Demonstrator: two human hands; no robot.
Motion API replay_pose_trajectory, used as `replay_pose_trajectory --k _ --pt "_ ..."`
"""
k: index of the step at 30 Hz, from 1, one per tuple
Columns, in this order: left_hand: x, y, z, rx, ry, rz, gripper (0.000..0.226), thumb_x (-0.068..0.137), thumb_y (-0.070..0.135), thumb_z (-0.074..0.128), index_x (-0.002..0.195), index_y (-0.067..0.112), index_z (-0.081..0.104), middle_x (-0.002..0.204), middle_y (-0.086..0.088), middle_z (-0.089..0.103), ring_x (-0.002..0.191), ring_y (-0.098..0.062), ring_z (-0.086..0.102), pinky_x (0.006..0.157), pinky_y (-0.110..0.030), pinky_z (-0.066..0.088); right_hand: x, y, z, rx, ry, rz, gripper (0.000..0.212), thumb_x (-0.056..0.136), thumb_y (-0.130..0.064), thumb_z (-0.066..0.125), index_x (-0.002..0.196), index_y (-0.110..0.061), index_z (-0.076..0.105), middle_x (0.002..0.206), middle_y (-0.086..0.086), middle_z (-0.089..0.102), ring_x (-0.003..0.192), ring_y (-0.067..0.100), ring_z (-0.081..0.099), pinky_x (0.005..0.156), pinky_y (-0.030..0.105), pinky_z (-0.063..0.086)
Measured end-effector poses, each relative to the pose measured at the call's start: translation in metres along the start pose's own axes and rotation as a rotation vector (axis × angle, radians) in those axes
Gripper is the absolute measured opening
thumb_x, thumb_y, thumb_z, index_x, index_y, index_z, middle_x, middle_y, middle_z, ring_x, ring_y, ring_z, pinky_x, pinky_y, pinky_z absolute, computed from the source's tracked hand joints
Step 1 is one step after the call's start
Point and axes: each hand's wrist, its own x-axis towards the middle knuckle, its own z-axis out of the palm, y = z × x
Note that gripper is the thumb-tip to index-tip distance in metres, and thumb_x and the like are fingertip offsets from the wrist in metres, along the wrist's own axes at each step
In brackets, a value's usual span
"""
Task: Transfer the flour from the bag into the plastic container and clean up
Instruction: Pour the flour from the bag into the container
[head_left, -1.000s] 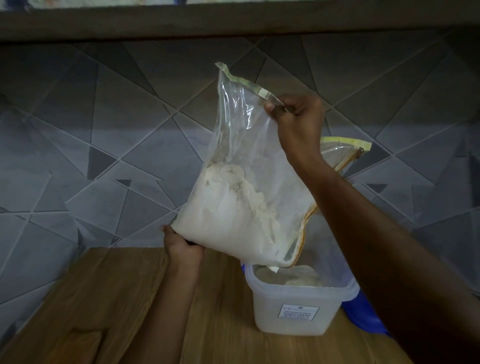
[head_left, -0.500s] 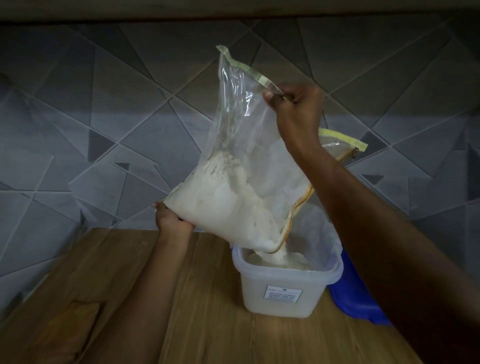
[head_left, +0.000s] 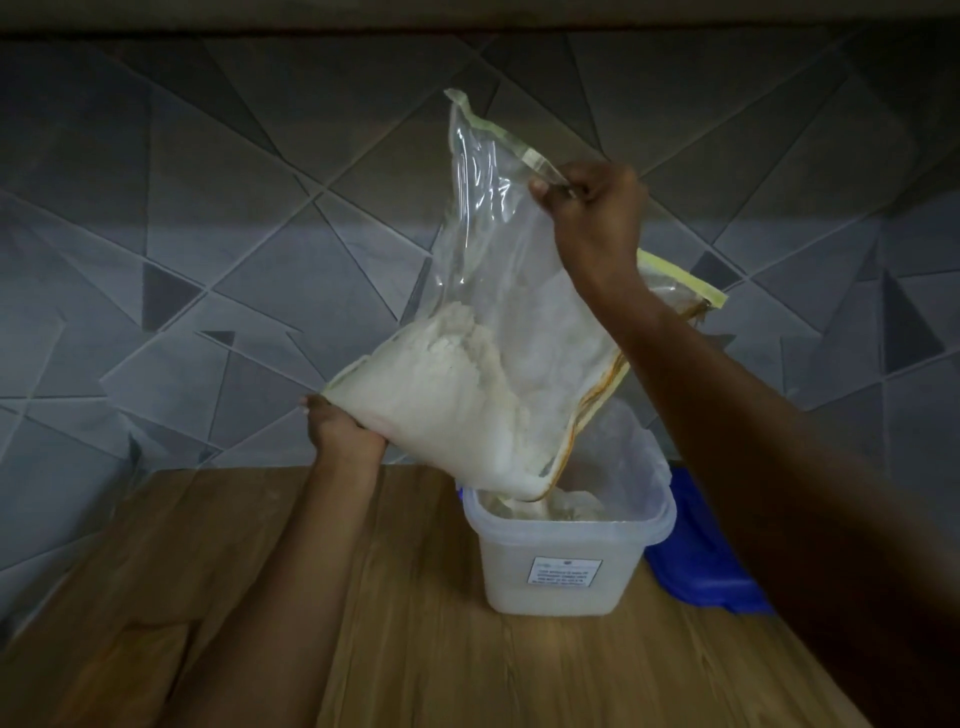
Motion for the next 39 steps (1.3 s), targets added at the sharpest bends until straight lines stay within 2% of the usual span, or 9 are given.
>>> replay_pose_trajectory --k 6,10,14,21,24,28,32,35,39 --pt "-0.002 0.0 0.01 0.031 0.013 -0.005 0.064 0.101 0.058 0.027 0.147 0.017 0.043 0.144 -0.008 0.051 0.128 -0.035 0.05 0.109 -0.054 0.036 0.0 0.008 -0.002 0.07 -0.016 -0.03 0.039 0.087 -0.025 0.073 0.054 -0.017 0.053 0.051 -0.009 0.039 0.049 0.007 0.036 0.054 0.026 0.034" --pt "-0.01 -0.001 0.015 0.034 0.025 0.025 0.064 0.102 0.055 0.025 0.151 0.016 0.036 0.15 -0.01 0.045 0.134 -0.035 0.045 0.113 -0.054 0.032 0.004 0.012 0.0 0.139 -0.047 -0.018 0.051 0.088 -0.021 0.072 0.048 -0.025 0.041 0.049 -0.011 0.034 0.047 0.004 0.031 0.051 0.023 0.029" --pt "-0.015 -0.001 0.014 0.005 0.039 0.053 0.06 0.104 0.05 0.025 0.152 0.014 0.035 0.151 -0.012 0.043 0.134 -0.034 0.045 0.112 -0.051 0.032 0.006 0.018 -0.001 0.233 -0.062 -0.033 0.052 0.087 -0.02 0.071 0.05 -0.026 0.035 0.053 -0.009 0.03 0.052 0.008 0.029 0.054 0.028 0.026" --pt "-0.029 -0.003 0.016 -0.008 0.063 0.095 0.056 0.106 0.045 0.027 0.153 0.014 0.033 0.153 -0.011 0.04 0.137 -0.031 0.041 0.114 -0.047 0.031 0.008 0.027 -0.011 0.313 -0.121 -0.004 0.045 0.086 -0.022 0.072 0.056 0.002 0.049 0.055 0.001 0.036 0.052 0.013 0.033 0.053 0.027 0.029" --pt "-0.029 -0.004 0.02 0.012 0.067 0.104 0.058 0.105 0.047 0.028 0.154 0.015 0.031 0.154 -0.011 0.038 0.137 -0.032 0.041 0.113 -0.05 0.031 0.008 0.033 -0.018 0.374 -0.111 0.022 0.043 0.087 -0.022 0.07 0.061 0.006 0.051 0.057 0.004 0.038 0.055 0.015 0.035 0.055 0.029 0.031" --pt "-0.039 -0.006 0.023 0.09 0.081 0.139 0.061 0.105 0.048 0.022 0.156 0.014 0.024 0.157 -0.011 0.033 0.142 -0.032 0.035 0.116 -0.049 0.027 0.011 0.033 -0.025 0.332 -0.156 0.022 0.044 0.087 -0.017 0.07 0.05 -0.018 0.046 0.051 -0.012 0.038 0.051 0.007 0.034 0.054 0.025 0.029" --pt "-0.039 -0.003 0.019 0.055 0.078 0.132 0.059 0.106 0.046 0.02 0.155 0.014 0.025 0.157 -0.012 0.032 0.141 -0.033 0.035 0.118 -0.05 0.025 0.014 0.03 -0.026 0.342 -0.226 0.03 0.033 0.087 -0.02 0.072 0.059 -0.004 0.062 0.057 -0.006 0.046 0.054 0.007 0.041 0.054 0.023 0.032" --pt "-0.048 -0.004 0.028 0.147 0.118 0.162 0.059 0.106 0.046 0.021 0.154 0.014 0.028 0.157 -0.012 0.034 0.141 -0.033 0.036 0.117 -0.051 0.027 0.015 0.03 -0.028 0.372 -0.133 0.07 0.039 0.086 -0.018 0.073 0.054 -0.016 0.052 0.05 -0.012 0.036 0.05 0.004 0.033 0.05 0.023 0.027" --pt "-0.059 -0.01 0.032 0.327 0.208 0.238 0.059 0.106 0.043 0.019 0.155 0.011 0.024 0.158 -0.013 0.03 0.143 -0.033 0.035 0.112 -0.048 0.036 0.013 0.023 -0.029 0.304 -0.218 0.063 0.042 0.088 -0.019 0.073 0.051 -0.023 0.052 0.044 -0.015 0.038 0.045 0.0 0.032 0.048 0.021 0.028"
